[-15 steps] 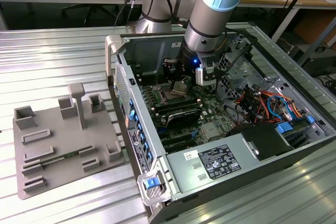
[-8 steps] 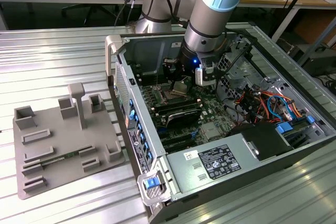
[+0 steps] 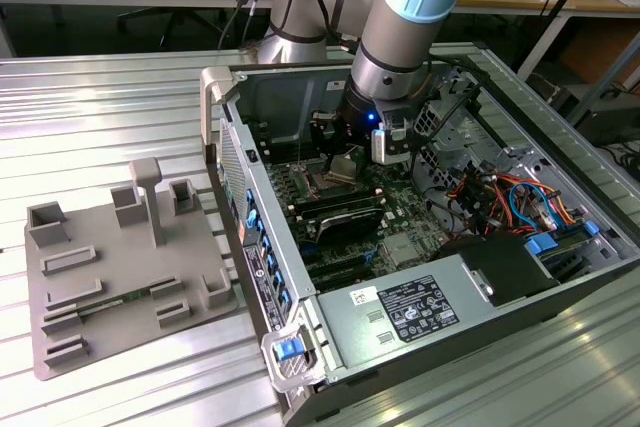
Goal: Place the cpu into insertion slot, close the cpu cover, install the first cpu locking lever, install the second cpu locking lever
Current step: 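Place the cpu into insertion slot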
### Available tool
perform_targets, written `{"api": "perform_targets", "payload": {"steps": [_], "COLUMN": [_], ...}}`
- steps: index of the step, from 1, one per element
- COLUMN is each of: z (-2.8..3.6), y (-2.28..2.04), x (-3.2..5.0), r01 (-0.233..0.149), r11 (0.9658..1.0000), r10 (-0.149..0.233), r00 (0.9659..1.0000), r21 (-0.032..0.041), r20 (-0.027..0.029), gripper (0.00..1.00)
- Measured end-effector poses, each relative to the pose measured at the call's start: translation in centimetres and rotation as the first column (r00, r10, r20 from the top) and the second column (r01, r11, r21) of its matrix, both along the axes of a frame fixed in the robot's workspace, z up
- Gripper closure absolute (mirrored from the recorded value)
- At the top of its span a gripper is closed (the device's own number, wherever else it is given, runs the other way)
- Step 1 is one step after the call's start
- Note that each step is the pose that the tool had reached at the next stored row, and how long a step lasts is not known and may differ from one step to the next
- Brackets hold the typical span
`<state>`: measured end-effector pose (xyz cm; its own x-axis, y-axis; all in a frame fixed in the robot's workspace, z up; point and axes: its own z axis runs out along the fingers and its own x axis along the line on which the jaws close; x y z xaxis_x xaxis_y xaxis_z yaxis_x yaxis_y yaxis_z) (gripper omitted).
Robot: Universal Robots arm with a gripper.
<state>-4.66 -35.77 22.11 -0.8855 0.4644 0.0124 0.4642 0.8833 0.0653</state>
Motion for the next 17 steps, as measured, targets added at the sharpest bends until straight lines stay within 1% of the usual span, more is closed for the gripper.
{"api": "perform_targets", "payload": {"steps": [17], "z": [-0.14], "y": [0.00], "x": [0.00], "r01": [0.024], "r11": [0.9997], "r10": [-0.024], "r00": [0.9997], "r21": [-0.0021], "r20": [0.0001], "gripper": [0.45]}}
